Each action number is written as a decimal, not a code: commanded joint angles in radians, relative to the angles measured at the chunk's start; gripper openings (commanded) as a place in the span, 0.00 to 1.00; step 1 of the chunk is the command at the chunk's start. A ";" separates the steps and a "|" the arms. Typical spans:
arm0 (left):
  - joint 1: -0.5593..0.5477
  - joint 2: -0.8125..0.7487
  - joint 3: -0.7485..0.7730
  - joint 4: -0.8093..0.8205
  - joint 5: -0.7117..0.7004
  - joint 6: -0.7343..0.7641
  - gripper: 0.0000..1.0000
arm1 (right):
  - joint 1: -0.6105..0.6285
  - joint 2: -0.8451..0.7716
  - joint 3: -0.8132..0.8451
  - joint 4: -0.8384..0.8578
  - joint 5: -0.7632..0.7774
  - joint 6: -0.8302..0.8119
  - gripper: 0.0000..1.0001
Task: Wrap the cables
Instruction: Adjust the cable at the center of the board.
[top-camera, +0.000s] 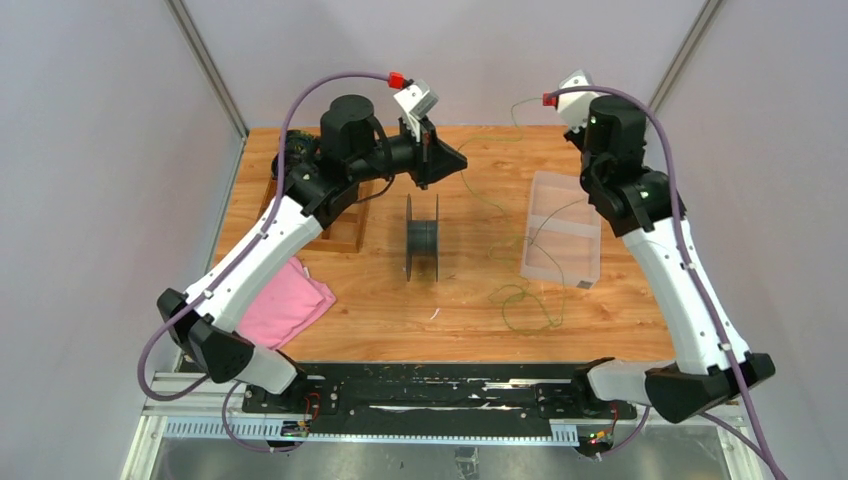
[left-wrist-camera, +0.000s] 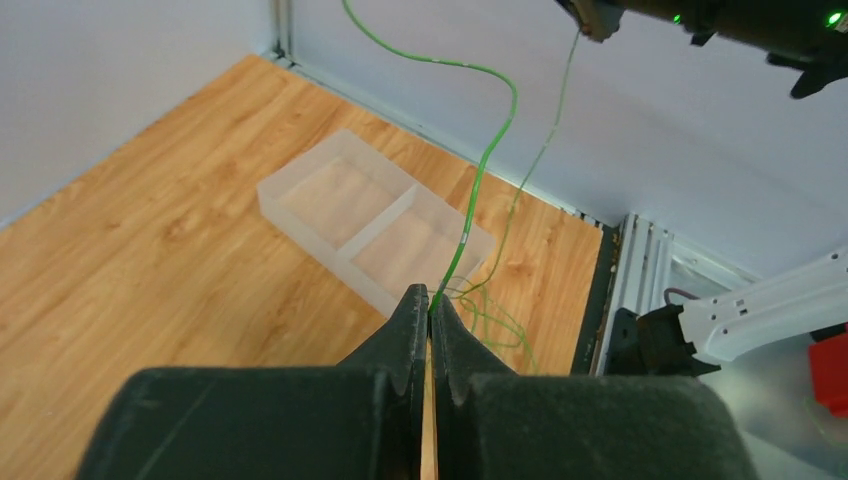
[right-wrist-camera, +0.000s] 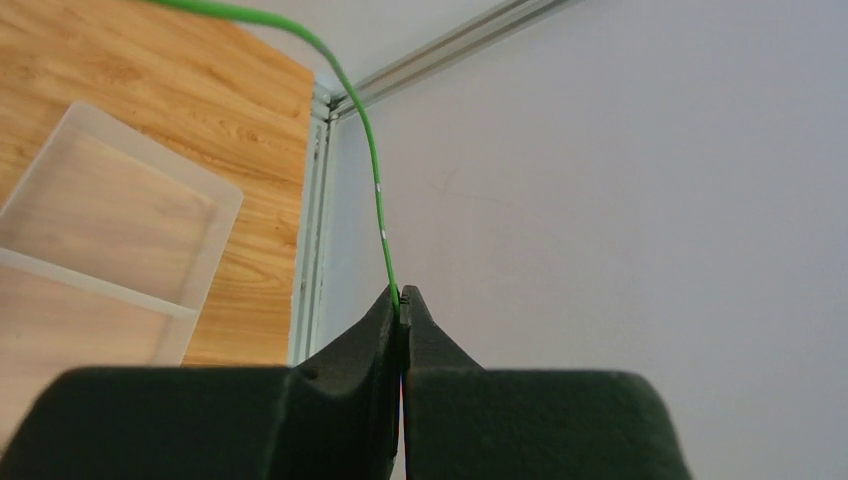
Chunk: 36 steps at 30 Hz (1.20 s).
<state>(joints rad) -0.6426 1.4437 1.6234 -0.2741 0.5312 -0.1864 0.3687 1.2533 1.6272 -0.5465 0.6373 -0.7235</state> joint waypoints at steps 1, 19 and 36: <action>-0.009 0.093 0.053 0.044 0.037 -0.054 0.00 | -0.030 0.051 -0.026 0.007 -0.051 0.036 0.01; -0.014 0.450 0.279 -0.140 -0.178 0.045 0.00 | -0.110 0.177 -0.033 -0.330 -0.600 0.254 0.24; -0.012 0.724 0.512 -0.209 -0.237 0.145 0.02 | -0.081 -0.175 -0.503 -0.322 -1.123 0.211 0.55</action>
<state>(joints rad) -0.6514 2.1174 2.0720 -0.4541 0.3161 -0.0868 0.2749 1.0882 1.2564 -0.9039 -0.3042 -0.4908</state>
